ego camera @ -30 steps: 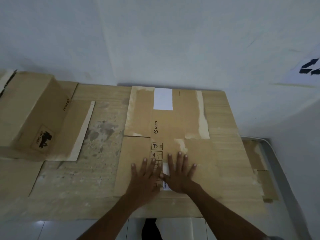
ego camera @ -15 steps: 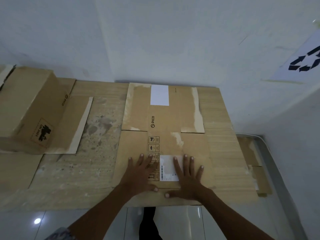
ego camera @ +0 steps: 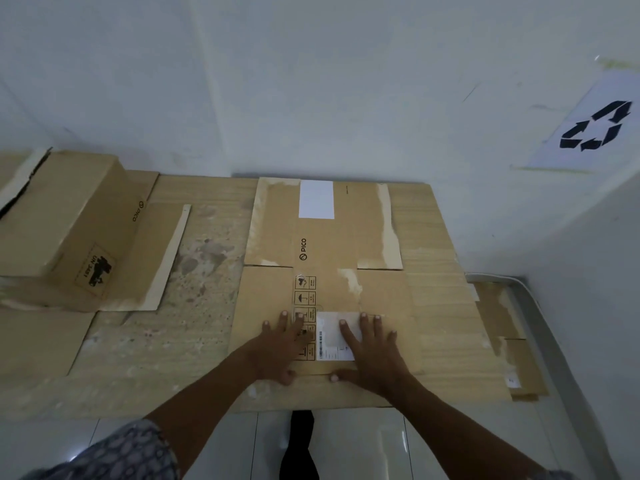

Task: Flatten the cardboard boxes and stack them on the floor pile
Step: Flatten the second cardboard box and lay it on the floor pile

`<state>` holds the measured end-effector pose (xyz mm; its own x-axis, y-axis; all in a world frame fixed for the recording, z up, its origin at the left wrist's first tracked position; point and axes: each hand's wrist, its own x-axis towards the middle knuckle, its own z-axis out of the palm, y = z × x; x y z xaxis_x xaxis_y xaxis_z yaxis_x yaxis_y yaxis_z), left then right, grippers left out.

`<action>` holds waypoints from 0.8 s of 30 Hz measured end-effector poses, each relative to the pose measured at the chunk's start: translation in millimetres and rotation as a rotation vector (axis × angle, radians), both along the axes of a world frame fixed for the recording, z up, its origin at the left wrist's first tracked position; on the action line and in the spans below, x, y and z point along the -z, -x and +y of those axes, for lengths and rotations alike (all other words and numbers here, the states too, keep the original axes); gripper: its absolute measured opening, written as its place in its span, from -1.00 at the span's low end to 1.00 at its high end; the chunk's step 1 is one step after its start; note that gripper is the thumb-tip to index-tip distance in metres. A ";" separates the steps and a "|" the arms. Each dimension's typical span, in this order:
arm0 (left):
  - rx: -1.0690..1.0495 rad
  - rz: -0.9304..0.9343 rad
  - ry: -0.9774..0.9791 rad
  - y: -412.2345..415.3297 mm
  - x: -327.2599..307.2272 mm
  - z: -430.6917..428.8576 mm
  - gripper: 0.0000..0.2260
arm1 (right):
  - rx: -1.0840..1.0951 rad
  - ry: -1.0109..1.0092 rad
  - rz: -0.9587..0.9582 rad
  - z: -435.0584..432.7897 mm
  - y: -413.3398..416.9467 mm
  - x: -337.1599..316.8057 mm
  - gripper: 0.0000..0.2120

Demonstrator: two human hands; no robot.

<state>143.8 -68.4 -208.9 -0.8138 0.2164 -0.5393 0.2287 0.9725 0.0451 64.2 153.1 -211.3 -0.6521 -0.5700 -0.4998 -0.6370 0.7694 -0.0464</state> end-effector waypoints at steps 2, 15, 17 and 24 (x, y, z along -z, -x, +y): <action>-0.010 0.027 0.014 -2.7 3.6 3.6 -0.13 | -0.016 0.014 0.027 -0.2 1.3 -3.6 0.11; 0.104 0.123 0.066 -17.2 -14.7 -2.8 -0.29 | -0.092 -0.014 0.054 -4.4 4.0 -16.4 0.00; 0.078 0.188 0.079 -19.2 -24.2 -0.5 -0.28 | -0.071 -0.021 0.041 -11.0 8.0 -29.5 0.01; -0.161 0.319 -0.025 -15.4 -70.0 2.4 -0.24 | -0.069 0.051 0.056 -11.9 24.6 -82.8 -0.04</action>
